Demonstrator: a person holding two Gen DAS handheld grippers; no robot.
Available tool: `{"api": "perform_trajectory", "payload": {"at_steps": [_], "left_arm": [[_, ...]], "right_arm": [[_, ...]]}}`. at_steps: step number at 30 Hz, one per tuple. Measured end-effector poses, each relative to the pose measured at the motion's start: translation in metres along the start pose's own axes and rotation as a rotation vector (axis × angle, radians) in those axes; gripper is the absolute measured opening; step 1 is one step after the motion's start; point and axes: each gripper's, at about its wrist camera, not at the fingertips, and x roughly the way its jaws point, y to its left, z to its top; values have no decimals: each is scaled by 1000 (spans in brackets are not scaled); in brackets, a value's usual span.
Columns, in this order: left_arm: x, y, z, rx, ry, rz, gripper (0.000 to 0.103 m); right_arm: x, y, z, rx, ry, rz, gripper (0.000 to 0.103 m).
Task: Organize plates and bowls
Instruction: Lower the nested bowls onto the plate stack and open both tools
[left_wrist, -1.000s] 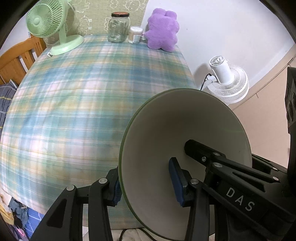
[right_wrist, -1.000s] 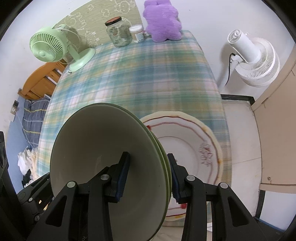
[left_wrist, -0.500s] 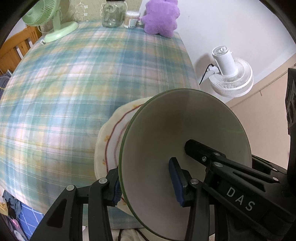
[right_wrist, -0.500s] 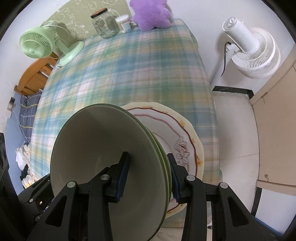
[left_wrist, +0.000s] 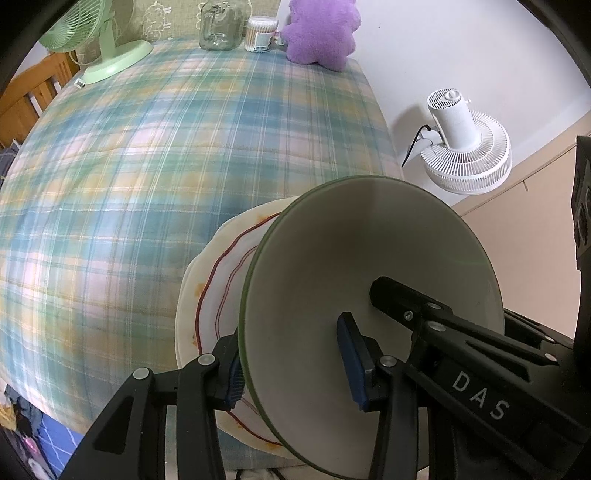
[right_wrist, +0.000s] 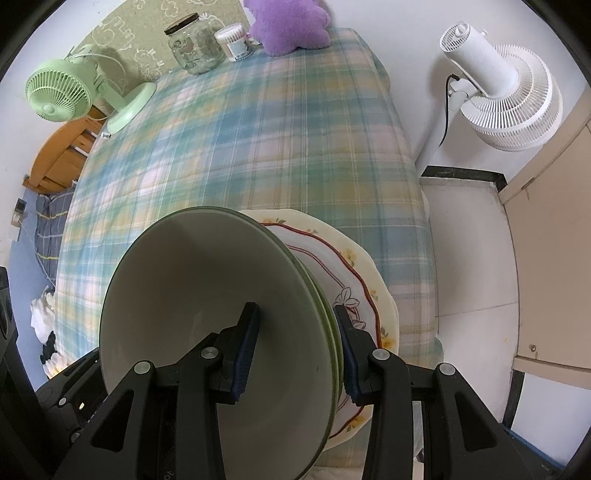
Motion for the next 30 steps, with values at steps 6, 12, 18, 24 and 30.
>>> {"api": "perform_trajectory", "payload": {"at_steps": [6,12,18,24,30], "left_arm": [[-3,-5,-5,14,-15,33,46],[-4,-4,-13,-5,-19,54,59],[-15,-10,-21,-3,-64,121,62],[-39,-14,-22,31,-119,161,64],[-64,-8,-17,99,-206,163,72]], "right_arm": [[-2,0,-4,-12,-20,-2,44],[-4,-4,-12,-5,-37,4,45],[-11,-8,-18,-23,-62,6,50],[-27,-5,-22,-27,-106,3,59],[-55,9,-25,-20,-204,-58,67]]}}
